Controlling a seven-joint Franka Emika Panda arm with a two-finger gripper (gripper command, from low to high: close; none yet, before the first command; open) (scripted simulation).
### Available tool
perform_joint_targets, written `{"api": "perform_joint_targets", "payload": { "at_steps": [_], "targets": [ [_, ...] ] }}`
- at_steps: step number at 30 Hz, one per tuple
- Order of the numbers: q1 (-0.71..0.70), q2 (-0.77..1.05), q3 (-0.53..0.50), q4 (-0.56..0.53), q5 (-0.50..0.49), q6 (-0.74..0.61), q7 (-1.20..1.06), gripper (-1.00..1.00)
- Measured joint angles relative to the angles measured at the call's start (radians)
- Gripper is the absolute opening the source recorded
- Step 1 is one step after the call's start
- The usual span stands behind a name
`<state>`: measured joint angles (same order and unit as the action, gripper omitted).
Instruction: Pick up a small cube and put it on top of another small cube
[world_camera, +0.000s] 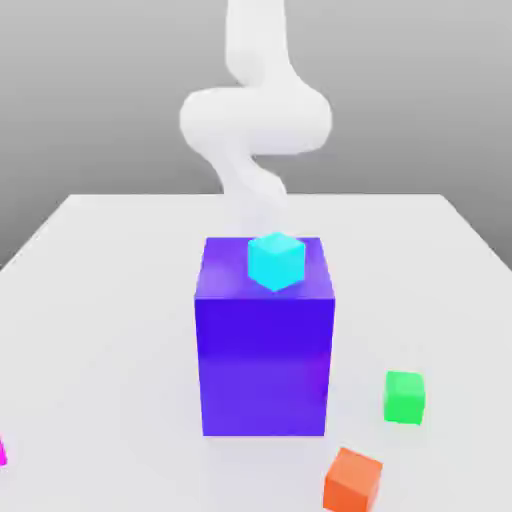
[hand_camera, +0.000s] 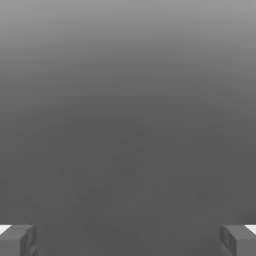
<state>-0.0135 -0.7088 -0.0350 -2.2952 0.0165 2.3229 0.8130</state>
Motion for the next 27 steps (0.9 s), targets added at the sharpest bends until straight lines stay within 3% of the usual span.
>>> {"api": "perform_joint_targets", "payload": {
  "at_steps": [16,27],
  "targets": [
    [-0.111,0.585,-0.215,0.030,0.150,0.149,0.052,0.00],
    [-0.258,0.983,-0.291,0.050,0.248,0.251,0.090,0.00]
  ]
}}
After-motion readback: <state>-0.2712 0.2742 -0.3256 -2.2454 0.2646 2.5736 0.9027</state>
